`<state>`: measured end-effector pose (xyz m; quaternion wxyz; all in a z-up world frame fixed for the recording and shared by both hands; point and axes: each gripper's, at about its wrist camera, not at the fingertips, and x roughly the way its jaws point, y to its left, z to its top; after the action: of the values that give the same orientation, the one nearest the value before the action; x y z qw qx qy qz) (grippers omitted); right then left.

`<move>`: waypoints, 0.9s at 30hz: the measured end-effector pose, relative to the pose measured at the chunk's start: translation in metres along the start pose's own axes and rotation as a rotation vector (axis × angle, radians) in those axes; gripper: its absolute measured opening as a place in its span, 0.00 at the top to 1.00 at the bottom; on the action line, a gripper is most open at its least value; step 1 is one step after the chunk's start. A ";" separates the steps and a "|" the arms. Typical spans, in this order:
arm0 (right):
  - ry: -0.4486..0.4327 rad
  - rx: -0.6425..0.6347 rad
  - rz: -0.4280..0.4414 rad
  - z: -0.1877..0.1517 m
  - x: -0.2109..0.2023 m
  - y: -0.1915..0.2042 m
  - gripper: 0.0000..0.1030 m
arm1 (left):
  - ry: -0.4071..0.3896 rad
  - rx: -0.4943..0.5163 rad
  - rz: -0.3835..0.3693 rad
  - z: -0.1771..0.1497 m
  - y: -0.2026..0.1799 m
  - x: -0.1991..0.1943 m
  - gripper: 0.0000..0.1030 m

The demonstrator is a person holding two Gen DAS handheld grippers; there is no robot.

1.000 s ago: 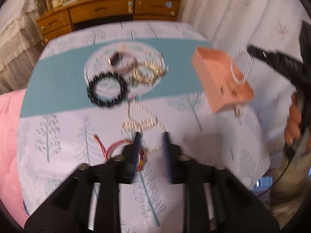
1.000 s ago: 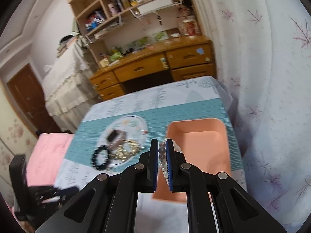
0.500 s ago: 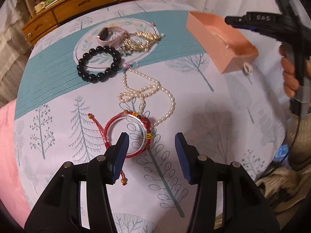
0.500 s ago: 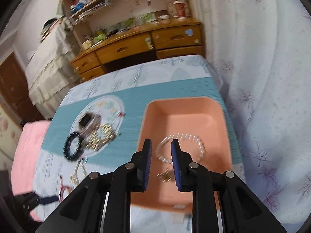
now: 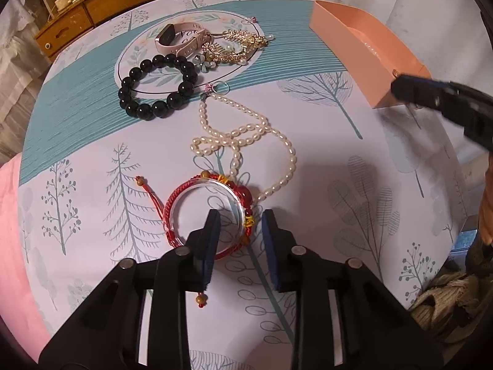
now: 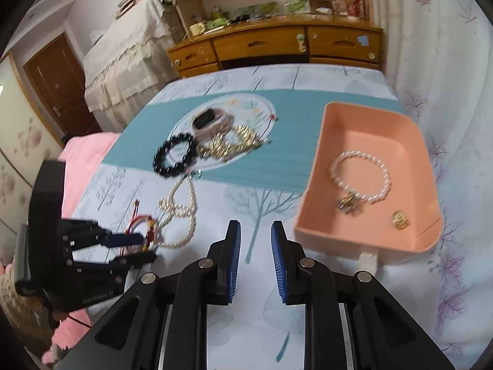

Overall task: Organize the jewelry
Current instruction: 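Grasp the red string bangle with the left tool, then carry the red bangle into the peach tray and open the left tool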

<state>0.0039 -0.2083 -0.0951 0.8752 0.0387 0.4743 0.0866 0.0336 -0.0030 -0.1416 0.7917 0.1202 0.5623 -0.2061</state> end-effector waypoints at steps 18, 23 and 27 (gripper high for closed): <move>0.003 0.082 0.006 -0.023 -0.003 -0.024 0.80 | -0.182 -0.051 -0.030 0.035 -0.006 -0.061 0.92; -0.052 0.139 -0.003 -0.020 -0.023 -0.042 0.80 | -0.242 0.040 -0.070 0.069 -0.043 -0.079 0.92; -0.113 0.184 -0.034 -0.012 -0.045 -0.061 0.80 | -0.275 0.107 -0.110 0.100 -0.079 -0.086 0.92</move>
<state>-0.0234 -0.2766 -0.0735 0.8947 0.1158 0.4306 0.0255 0.0565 -0.0986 -0.0239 0.8412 0.1017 0.4426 -0.2934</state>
